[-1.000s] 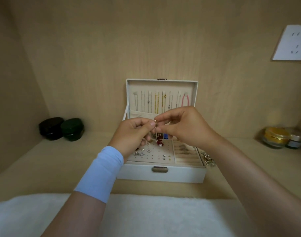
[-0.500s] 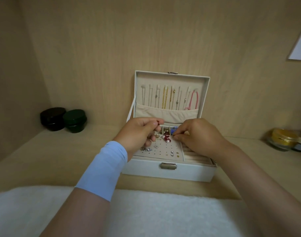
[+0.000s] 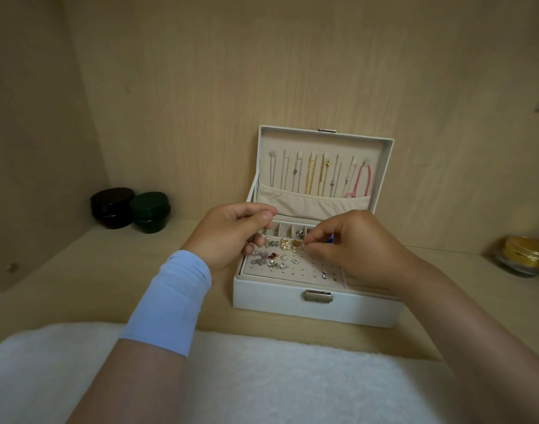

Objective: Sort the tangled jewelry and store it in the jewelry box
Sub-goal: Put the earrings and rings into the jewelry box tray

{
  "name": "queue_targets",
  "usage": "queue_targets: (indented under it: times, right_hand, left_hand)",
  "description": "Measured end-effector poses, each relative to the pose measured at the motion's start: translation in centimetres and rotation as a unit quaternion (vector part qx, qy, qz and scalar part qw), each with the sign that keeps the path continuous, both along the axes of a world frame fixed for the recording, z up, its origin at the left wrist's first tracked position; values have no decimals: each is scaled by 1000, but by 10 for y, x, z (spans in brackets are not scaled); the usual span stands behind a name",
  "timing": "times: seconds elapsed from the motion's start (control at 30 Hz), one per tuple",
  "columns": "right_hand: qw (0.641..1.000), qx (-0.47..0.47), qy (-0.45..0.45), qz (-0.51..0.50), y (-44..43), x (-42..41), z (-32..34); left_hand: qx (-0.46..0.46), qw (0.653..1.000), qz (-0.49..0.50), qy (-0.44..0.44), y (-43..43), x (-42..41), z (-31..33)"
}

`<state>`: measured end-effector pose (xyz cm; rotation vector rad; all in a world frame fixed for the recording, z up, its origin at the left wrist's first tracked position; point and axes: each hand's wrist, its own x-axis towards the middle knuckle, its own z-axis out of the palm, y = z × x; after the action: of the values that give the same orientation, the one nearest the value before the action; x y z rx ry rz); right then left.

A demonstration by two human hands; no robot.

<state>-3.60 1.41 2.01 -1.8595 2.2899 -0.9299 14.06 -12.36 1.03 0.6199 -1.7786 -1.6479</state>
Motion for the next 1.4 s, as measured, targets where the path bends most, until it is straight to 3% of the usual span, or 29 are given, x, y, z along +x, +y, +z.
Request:
queue_targets:
  times: [0.27, 0.37, 0.7, 1.07, 1.4]
  right_hand:
    - [980, 9, 197, -5, -3, 8, -6]
    - [972, -10, 232, -18, -5, 9, -8]
    - [968, -4, 240, -70, -11, 12, -10]
    - [981, 31, 178, -75, -6, 6, -4]
    - [977, 19, 201, -69, -8, 13, -6]
  left_hand:
    - [2, 1000, -2, 7, 3, 0, -1]
    - [1, 1000, 12, 17, 2, 3, 2]
    - [8, 999, 25, 26, 4, 4, 3]
    - [25, 997, 45, 51, 0, 4, 1]
    - [18, 998, 37, 51, 1, 4, 1]
